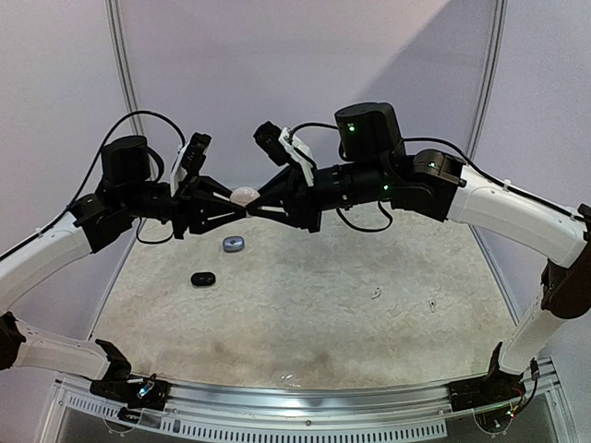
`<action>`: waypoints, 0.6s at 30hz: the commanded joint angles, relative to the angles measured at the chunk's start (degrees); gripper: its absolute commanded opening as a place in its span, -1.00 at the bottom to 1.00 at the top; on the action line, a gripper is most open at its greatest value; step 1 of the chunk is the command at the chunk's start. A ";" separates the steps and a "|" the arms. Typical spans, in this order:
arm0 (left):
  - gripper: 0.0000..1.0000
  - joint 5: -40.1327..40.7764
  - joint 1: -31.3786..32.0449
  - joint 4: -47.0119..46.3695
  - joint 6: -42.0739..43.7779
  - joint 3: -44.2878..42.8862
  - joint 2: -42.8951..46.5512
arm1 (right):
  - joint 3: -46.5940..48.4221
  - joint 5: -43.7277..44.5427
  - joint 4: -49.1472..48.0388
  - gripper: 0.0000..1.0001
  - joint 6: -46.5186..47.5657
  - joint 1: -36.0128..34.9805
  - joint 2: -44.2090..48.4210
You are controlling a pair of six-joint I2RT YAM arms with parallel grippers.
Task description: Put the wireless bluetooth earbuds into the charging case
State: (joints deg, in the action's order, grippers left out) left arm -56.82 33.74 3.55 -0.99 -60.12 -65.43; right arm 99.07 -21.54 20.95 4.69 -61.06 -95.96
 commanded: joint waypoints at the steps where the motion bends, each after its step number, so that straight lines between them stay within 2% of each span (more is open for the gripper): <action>1: -0.54 -0.83 0.45 -2.44 -2.08 0.09 -0.69 | 0.86 0.16 -1.27 -1.00 0.27 0.07 0.14; 3: -0.45 -0.84 0.41 -1.61 -2.02 0.18 -0.68 | 0.87 0.88 -1.83 -1.00 0.28 0.07 0.46; 11: -0.41 -0.16 0.37 -0.41 -2.06 0.70 -0.33 | -0.04 1.98 -3.94 -1.00 1.20 0.12 2.59; 15: -0.30 -0.22 0.37 -0.15 -2.06 0.87 -0.31 | -0.55 2.35 -4.88 -1.00 0.88 0.08 3.34; 18: -0.33 -0.29 0.37 -1.13 -2.70 1.03 -0.32 | -0.79 2.72 -4.72 -1.00 0.91 0.10 3.50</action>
State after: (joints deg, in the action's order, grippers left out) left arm -56.60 33.80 2.87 -2.98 -60.07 -65.65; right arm 98.98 -19.99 17.85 5.32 -60.99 -94.70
